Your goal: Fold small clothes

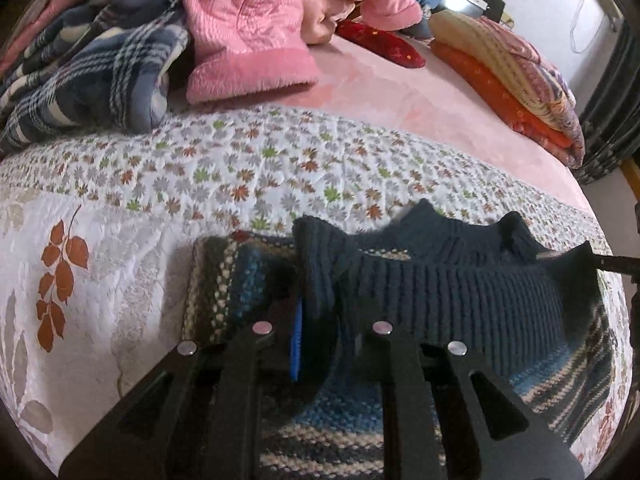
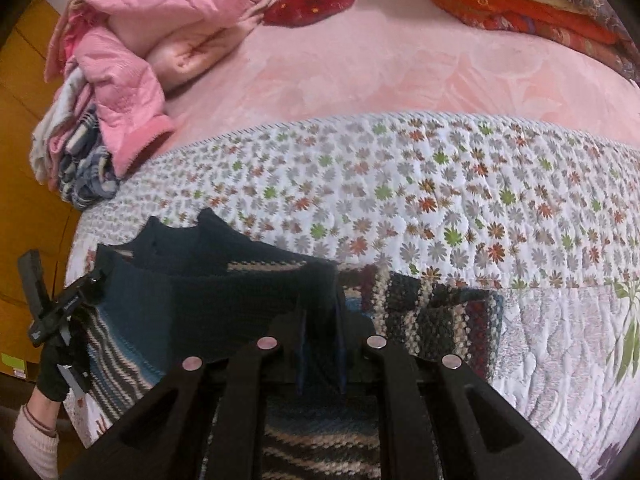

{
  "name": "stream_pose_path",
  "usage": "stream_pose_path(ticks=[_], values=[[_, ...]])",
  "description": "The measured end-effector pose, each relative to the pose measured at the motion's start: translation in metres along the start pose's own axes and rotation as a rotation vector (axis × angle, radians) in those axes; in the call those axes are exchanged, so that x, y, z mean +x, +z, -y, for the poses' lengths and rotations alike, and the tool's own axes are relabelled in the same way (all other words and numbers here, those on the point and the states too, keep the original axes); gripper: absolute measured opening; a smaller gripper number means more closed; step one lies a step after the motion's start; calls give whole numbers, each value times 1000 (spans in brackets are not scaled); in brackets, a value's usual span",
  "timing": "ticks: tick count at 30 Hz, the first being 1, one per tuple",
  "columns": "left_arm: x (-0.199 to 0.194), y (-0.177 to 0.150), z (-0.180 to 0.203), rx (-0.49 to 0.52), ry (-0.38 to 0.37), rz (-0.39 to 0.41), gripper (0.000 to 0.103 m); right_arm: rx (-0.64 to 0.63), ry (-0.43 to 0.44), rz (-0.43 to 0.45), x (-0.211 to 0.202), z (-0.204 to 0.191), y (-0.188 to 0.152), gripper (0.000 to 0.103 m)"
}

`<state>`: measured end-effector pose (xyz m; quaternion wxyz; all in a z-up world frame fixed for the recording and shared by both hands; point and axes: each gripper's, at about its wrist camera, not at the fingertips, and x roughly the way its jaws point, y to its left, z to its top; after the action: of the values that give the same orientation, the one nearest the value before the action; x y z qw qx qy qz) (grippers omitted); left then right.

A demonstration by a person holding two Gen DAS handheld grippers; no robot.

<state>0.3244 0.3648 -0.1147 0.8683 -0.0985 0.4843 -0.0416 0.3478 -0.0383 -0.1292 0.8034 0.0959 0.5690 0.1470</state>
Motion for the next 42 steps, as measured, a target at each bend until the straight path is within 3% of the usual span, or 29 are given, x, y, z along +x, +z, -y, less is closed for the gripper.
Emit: stream_pose_path(ticks=[6,10,12,20,24,31,42], values=[[-15,-1,0,-19,44,-26,29,-15,-59,-23,-4,3,-8,30],[-52,-2,-2,-30,61,19,43,-16,-43,18,-44,4,-21,37],[-72,-6,-1,-43,49,32,44,-12,-23,25,-66,6,-32,43],[-121,-40,36,18,-30,-18,52,-4,33,-48,-101,8,-94,44],[-113,-67,47,9,-64,-95,54,-16,16,-86,-93,7,-125,44],[-72,-93,43,38,5,-179,54,-3,-78,-170,-64,23,-155,44],[-64,-95,31,32,-23,-175,55,43,-87,-203,-46,34,-166,46]])
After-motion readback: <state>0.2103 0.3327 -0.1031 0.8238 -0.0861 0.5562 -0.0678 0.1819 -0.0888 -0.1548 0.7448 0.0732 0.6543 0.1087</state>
